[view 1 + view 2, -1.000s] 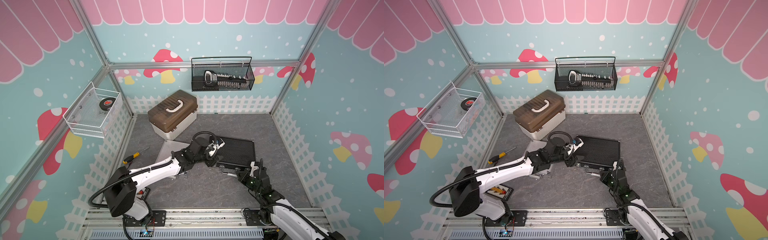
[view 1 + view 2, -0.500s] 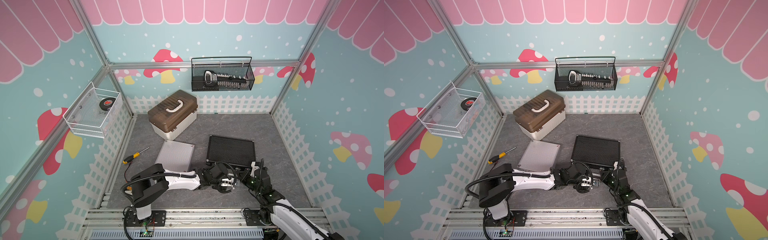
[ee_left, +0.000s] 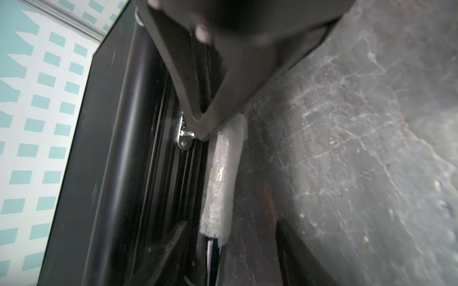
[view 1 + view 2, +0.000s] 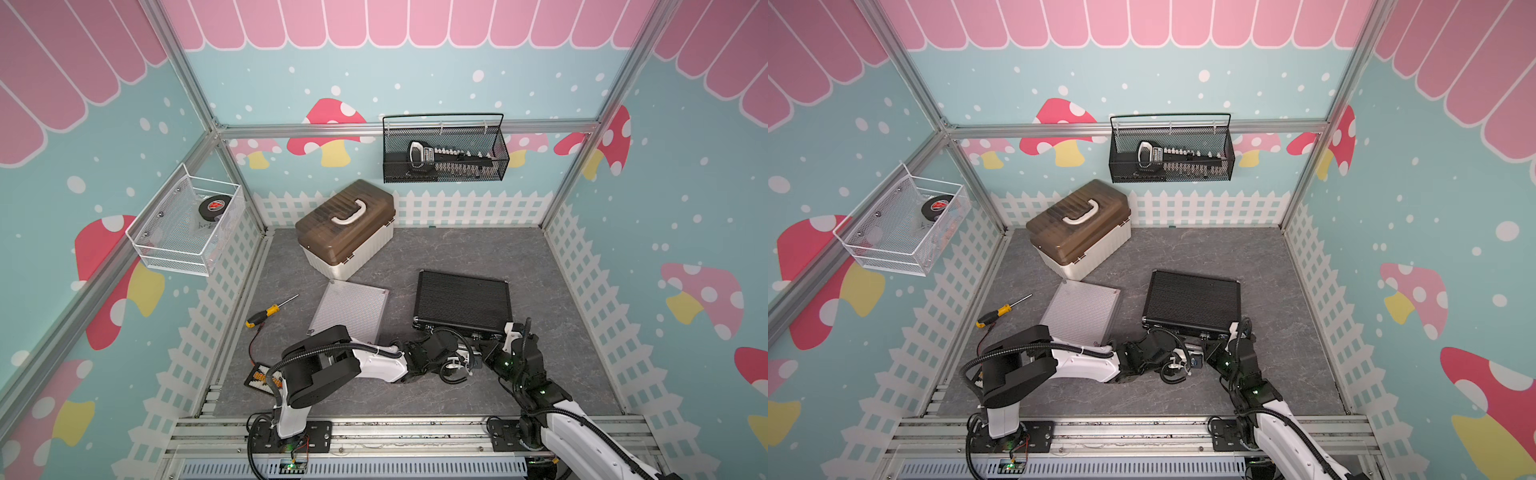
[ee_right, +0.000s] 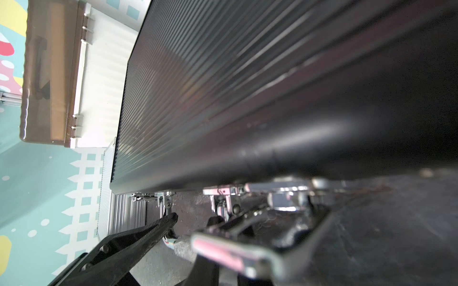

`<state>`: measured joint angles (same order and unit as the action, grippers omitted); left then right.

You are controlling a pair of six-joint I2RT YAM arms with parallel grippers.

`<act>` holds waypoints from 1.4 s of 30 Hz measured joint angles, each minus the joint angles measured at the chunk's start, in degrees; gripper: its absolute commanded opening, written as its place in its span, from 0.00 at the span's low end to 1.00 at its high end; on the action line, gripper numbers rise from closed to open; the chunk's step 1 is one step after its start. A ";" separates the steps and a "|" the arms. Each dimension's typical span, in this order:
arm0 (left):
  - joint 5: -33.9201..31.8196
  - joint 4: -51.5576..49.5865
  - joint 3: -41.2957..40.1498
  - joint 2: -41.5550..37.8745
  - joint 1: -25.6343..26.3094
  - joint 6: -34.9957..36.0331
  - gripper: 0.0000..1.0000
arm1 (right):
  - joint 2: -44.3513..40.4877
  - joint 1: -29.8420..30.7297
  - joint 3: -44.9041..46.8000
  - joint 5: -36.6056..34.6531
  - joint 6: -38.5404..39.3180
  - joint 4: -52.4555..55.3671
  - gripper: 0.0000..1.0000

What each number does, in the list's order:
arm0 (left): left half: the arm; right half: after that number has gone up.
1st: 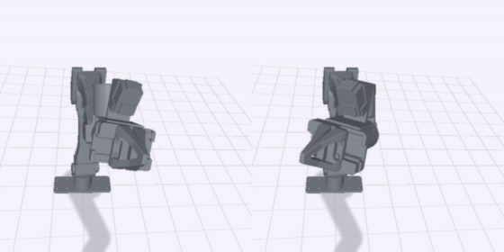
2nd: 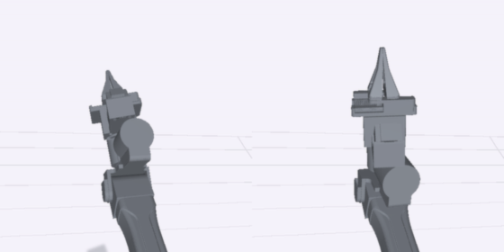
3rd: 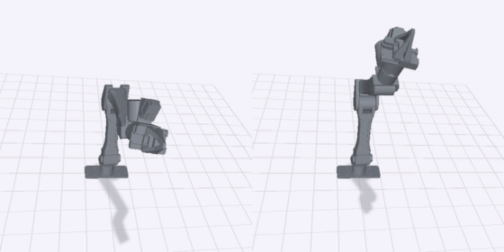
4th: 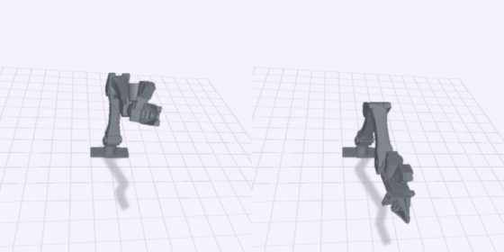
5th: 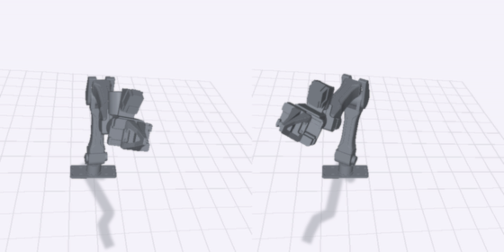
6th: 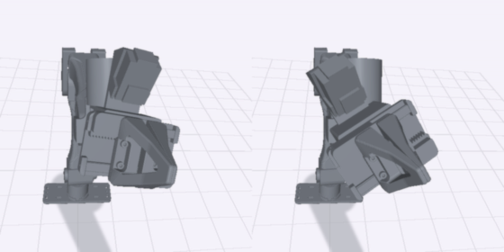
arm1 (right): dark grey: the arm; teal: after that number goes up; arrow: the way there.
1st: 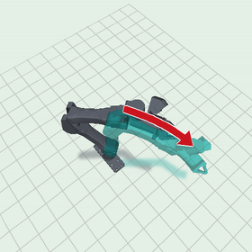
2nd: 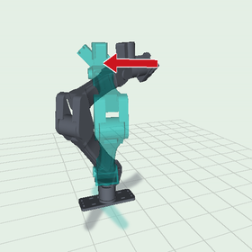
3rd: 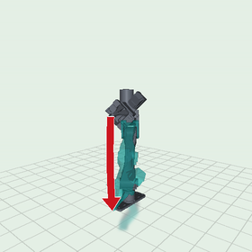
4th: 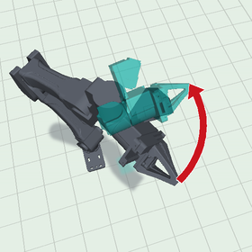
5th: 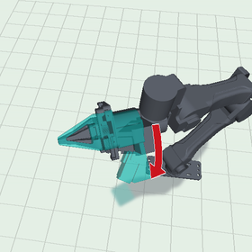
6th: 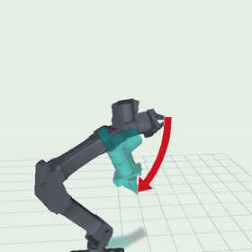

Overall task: Open the poker set cases
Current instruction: Pick up the poker set case from the center of the board.

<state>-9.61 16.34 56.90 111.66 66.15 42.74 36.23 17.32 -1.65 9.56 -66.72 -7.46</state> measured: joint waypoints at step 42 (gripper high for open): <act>-4.59 -1.20 2.99 -11.13 -5.49 6.40 0.00 | 1.33 -0.83 -38.21 -4.22 34.77 26.58 0.31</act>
<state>-14.20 15.14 59.90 100.53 60.66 49.15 37.56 16.49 -39.86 5.34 -31.94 19.11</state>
